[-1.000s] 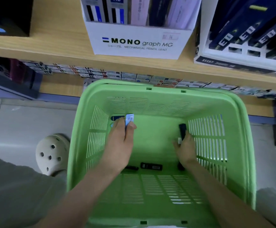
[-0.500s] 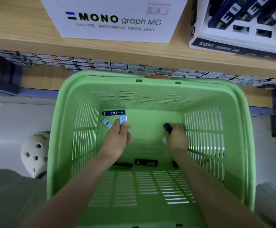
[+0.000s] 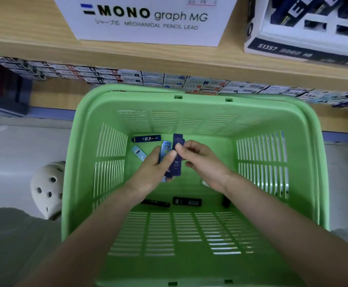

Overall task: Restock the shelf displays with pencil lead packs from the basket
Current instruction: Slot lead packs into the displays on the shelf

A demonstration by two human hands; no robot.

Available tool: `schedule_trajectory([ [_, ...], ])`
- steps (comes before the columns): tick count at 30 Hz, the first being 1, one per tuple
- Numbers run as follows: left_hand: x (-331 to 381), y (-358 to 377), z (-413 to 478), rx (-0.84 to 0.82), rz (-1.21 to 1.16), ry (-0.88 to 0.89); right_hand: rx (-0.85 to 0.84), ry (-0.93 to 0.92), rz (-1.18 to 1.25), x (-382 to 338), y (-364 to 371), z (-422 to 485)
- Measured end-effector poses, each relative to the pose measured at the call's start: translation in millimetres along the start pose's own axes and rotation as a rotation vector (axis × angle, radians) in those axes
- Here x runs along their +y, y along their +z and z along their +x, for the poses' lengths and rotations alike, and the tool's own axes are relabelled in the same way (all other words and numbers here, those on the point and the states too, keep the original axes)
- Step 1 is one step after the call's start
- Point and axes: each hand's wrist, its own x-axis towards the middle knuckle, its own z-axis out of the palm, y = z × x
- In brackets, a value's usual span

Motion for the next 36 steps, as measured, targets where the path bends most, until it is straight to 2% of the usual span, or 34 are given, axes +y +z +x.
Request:
schedule_trajectory([
  [4,2.3,-0.8,-11.9,-0.115,0.069,0.055,-0.063,-0.043,-0.073,3.5,-8.8,-6.3],
  [8,3.4,-3.2,-16.8,-0.039,0.081,0.026,-0.011,-0.054,-0.129,30.3,-20.0,-4.8],
  [11,4.8,-10.5,-18.0,0.019,0.049,0.012,-0.024,-0.036,-0.531,71.2,-25.9,1.2],
  [14,7.1,-16.3,-19.4,0.034,0.03,0.018,-0.147,0.067,-0.947,102.0,-31.5,4.5],
  [22,23.5,-19.5,-21.9,0.002,0.012,0.103,-0.456,0.238,-1.236,108.5,-27.1,-0.3],
  [24,27.1,-18.0,-24.2,0.006,-0.033,0.084,-0.422,0.25,-1.168,110.2,-27.8,-3.3],
  [27,30.6,-16.7,-27.3,0.025,-0.086,0.065,-0.123,0.153,-0.903,105.1,-31.9,-6.6],
  [28,31.3,-16.4,-27.8,0.025,-0.098,0.068,-0.013,0.116,-0.917,100.6,-36.4,-5.3],
  [30,32.6,-16.0,-28.9,0.018,-0.115,0.075,0.085,0.067,-1.075,93.9,-48.0,-2.0],
  [33,33.2,-15.8,-30.1,0.036,-0.141,0.058,0.075,0.137,-1.275,96.9,-67.2,-0.7],
  [36,31.8,-16.4,-31.4,0.05,-0.121,0.039,0.048,0.214,-1.268,102.6,-74.1,-1.8],
])
